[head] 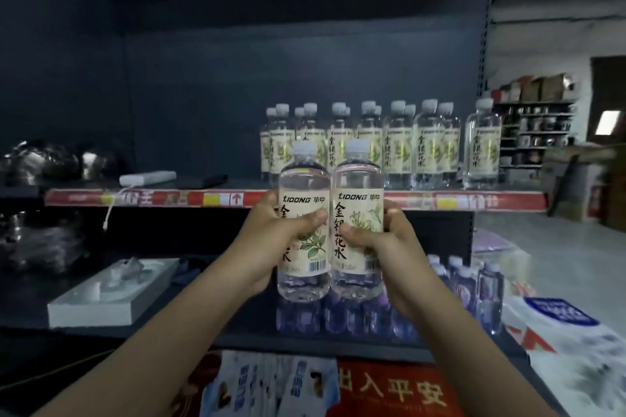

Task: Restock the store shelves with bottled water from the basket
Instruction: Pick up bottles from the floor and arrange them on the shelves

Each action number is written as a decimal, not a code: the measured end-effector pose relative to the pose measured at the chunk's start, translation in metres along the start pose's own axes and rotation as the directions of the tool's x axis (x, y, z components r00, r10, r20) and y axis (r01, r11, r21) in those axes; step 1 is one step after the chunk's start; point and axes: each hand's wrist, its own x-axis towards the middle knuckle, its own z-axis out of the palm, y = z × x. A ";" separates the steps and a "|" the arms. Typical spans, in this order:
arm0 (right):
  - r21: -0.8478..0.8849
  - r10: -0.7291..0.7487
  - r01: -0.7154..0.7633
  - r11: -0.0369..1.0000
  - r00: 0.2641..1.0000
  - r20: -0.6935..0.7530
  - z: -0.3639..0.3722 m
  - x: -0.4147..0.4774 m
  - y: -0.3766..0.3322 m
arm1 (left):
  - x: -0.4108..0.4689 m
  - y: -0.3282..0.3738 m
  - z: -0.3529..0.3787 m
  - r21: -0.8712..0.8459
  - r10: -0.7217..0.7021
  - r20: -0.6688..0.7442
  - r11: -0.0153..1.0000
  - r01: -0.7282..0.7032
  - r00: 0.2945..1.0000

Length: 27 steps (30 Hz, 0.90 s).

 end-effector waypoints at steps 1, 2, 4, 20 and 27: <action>0.003 -0.017 0.017 1.000 1.000 -0.009 -0.002 0.006 -0.007 | 0.008 0.006 0.004 0.000 0.008 0.005 1.000 -0.008 1.000; 0.002 -0.036 0.036 0.999 0.999 -0.018 -0.006 0.012 -0.013 | 0.017 0.011 0.008 0.004 0.015 0.005 1.000 -0.015 1.000; -0.012 -0.073 0.072 0.997 0.997 -0.034 -0.013 0.022 -0.023 | 0.036 0.014 0.016 0.010 0.042 0.018 0.999 -0.042 0.999; -0.154 -0.293 0.257 0.954 0.908 -0.301 -0.148 0.101 -0.045 | 0.175 0.007 0.184 -0.048 0.167 0.134 0.986 -0.162 0.977; -0.295 -0.399 0.308 0.905 0.854 -0.333 -0.218 0.139 -0.066 | 0.230 0.011 0.259 -0.051 0.245 0.181 0.970 -0.240 0.952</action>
